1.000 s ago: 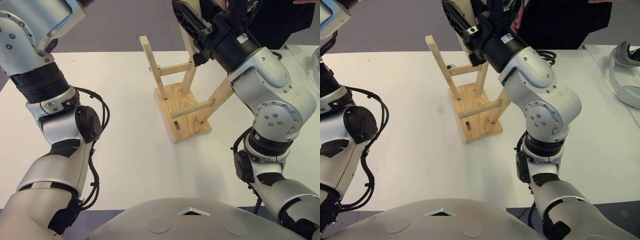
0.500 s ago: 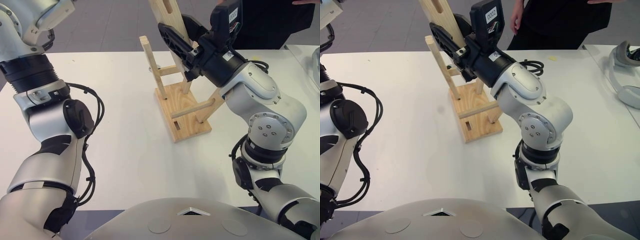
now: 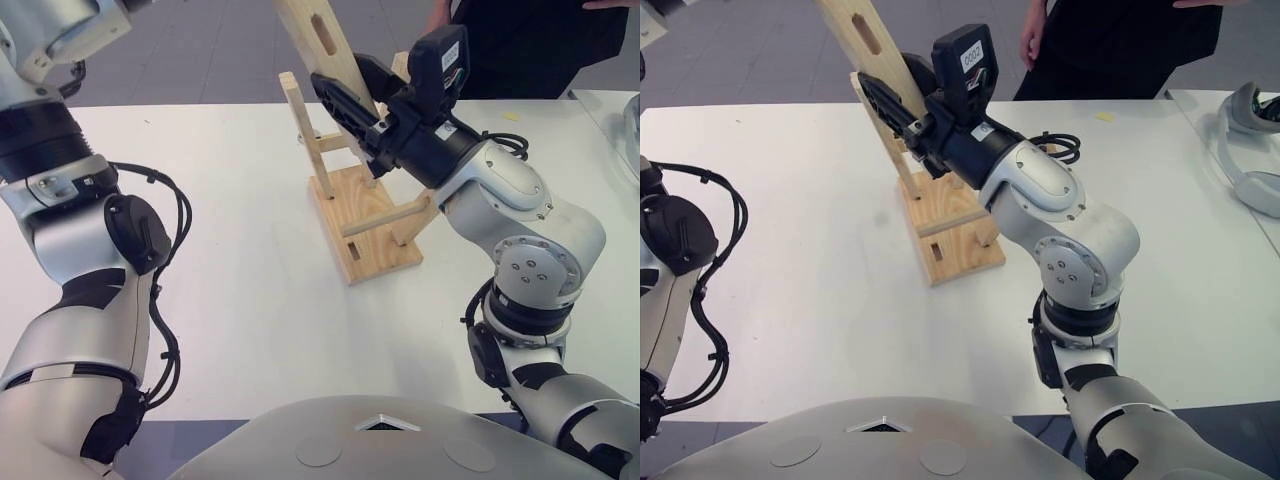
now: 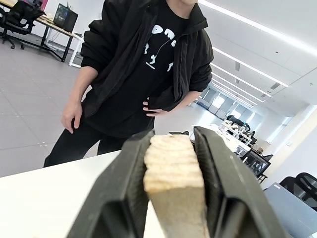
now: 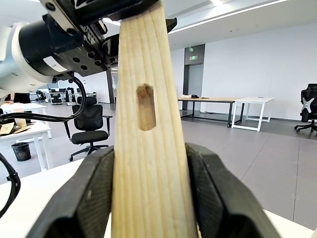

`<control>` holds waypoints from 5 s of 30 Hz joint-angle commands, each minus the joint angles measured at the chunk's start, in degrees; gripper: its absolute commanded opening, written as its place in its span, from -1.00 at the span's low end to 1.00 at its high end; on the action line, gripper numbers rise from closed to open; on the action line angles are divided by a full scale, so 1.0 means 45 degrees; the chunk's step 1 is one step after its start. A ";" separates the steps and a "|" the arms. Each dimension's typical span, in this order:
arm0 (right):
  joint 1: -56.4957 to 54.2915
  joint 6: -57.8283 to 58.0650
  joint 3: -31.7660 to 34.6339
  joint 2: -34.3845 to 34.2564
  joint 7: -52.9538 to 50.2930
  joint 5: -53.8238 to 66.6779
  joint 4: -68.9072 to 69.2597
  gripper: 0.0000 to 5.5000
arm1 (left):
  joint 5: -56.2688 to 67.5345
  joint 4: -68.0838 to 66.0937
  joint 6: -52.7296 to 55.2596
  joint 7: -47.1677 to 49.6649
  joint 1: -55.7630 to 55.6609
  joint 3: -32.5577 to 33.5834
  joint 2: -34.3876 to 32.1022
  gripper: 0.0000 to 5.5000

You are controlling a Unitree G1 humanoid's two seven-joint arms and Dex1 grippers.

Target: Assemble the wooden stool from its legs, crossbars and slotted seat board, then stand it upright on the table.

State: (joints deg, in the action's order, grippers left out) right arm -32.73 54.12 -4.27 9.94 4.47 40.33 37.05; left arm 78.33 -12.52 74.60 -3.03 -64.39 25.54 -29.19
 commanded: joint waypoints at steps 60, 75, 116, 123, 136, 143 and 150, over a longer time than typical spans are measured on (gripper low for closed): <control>0.2556 -0.0280 0.2009 -0.0184 -0.1834 -0.1957 0.1348 0.54 | -0.2123 0.0081 -0.4167 0.3185 0.2117 0.2925 -0.2757 -0.63; 0.2155 -0.2634 0.8294 0.1891 -0.3235 -0.3819 -0.1141 0.54 | -0.3653 0.9811 -0.4435 1.0435 1.1227 0.0021 0.4196 -0.63; 0.8837 -0.2743 0.0836 0.2798 0.3875 -0.5497 -0.5691 0.54 | -0.4236 1.2677 -0.5309 1.2272 1.3012 -0.2229 0.4950 -0.63; 0.8785 -0.2693 0.0664 0.2868 0.3922 -0.5553 -0.5565 0.54 | -0.4274 1.2685 -0.5313 1.2258 1.3081 -0.2365 0.5019 -0.63; 0.8842 -0.2517 0.0073 0.3604 0.5154 -0.5262 -0.5006 0.54 | -0.4256 1.2965 -0.5380 1.2345 1.3408 -0.2429 0.5159 -0.63; 0.8831 -0.2458 -0.0153 0.3801 0.5600 -0.5299 -0.4737 0.54 | -0.4330 1.3120 -0.5602 1.2211 1.3828 -0.2566 0.5221 -0.63; 0.8743 -0.2495 -0.0323 0.3511 0.5521 -0.5303 -0.4785 0.54 | -0.4428 1.2868 -0.5471 1.1507 1.3961 -0.1988 0.4110 -0.63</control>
State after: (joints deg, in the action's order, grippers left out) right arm 5.10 41.44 -6.48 25.52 29.38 15.97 16.31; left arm 59.67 46.76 48.54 50.92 -2.83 14.11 -6.41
